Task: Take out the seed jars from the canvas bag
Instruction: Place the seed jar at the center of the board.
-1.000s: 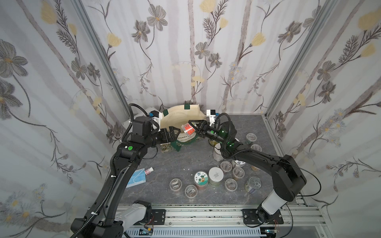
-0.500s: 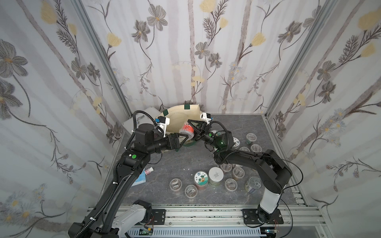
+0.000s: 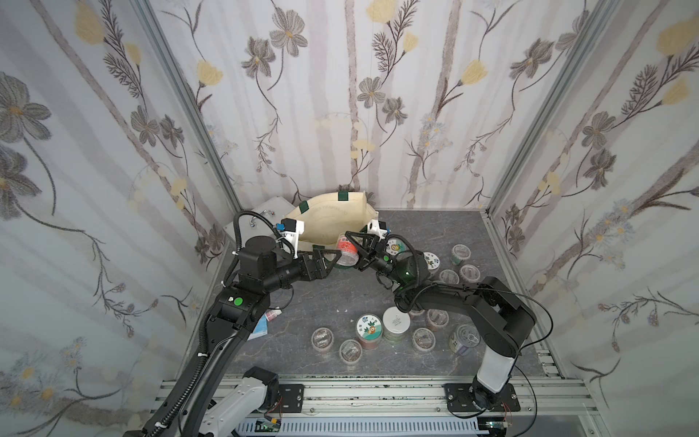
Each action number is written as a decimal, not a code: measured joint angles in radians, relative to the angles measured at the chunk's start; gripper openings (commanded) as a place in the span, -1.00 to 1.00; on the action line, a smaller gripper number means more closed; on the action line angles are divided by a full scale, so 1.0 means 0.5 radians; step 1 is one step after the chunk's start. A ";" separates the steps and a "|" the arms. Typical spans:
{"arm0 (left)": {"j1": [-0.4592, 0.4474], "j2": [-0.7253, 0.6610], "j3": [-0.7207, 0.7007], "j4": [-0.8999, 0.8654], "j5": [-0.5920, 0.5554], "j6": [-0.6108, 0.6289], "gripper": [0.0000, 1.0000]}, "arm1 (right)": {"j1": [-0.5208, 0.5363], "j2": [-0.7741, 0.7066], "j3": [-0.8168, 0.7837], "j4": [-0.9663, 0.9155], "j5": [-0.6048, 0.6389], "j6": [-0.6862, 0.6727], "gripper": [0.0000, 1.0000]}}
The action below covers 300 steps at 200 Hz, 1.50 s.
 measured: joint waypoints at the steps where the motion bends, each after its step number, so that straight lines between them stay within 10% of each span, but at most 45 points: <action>1: -0.007 -0.004 -0.008 0.010 -0.008 -0.008 1.00 | 0.002 0.000 -0.002 -0.001 0.005 0.001 0.13; 124: -0.536 -0.128 -0.330 0.330 -0.935 -0.312 0.93 | 0.143 0.031 -0.052 -0.094 0.250 0.027 0.13; 300: -0.537 -0.053 -0.356 0.444 -0.839 -0.558 0.37 | 0.166 0.042 -0.107 -0.095 0.347 0.043 0.45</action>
